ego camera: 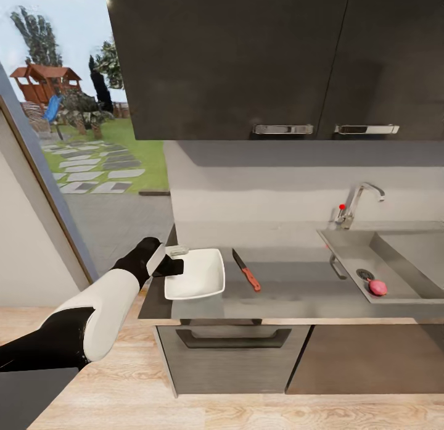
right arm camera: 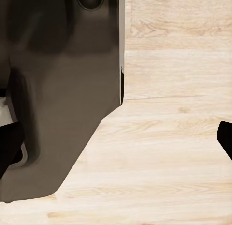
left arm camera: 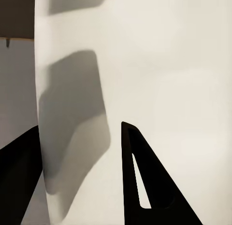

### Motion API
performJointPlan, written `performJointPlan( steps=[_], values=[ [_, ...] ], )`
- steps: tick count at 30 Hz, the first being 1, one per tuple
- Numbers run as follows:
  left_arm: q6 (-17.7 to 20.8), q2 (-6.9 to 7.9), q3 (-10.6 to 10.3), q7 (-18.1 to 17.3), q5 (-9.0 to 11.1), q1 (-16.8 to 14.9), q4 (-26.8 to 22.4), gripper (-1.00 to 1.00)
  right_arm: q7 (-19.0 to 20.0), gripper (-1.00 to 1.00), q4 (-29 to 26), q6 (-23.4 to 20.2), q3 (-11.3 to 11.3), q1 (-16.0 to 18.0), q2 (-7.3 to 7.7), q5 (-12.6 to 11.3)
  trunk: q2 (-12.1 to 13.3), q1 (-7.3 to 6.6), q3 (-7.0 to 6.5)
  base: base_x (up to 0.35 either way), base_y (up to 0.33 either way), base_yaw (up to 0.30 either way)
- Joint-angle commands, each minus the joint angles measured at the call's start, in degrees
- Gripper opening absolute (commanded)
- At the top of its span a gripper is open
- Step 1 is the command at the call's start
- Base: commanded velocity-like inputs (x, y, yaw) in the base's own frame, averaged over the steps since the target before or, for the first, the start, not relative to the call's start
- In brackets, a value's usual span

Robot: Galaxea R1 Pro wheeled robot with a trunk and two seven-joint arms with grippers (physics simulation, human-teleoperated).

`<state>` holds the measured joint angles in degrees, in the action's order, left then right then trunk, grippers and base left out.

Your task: In the kitchen, take the Vidalia onion out of the sink, dice it on the chopping board with the paring knife, put the diced onion into the bowl on the countertop, then place both the paring knife and the chopping board into the sink.

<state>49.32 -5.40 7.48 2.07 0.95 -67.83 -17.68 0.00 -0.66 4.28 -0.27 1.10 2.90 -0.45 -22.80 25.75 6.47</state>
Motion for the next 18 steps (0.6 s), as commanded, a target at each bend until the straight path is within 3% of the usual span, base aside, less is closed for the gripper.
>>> performJointPlan(
  steps=[1,18],
  values=[
    [0.3,-0.05,0.4,0.2,0.2,0.0,-0.1,-1.00,0.0,1.00,0.1,0.2,0.0,0.0,0.01,0.0,-0.1,0.03,0.12,0.000,0.000,0.000],
    [0.3,-0.05,0.4,0.2,0.2,0.0,-0.1,-1.00,0.0,1.00,0.1,0.2,0.0,0.0,0.01,-0.1,-0.1,0.03,0.28,0.000,0.000,0.000]
  ],
)
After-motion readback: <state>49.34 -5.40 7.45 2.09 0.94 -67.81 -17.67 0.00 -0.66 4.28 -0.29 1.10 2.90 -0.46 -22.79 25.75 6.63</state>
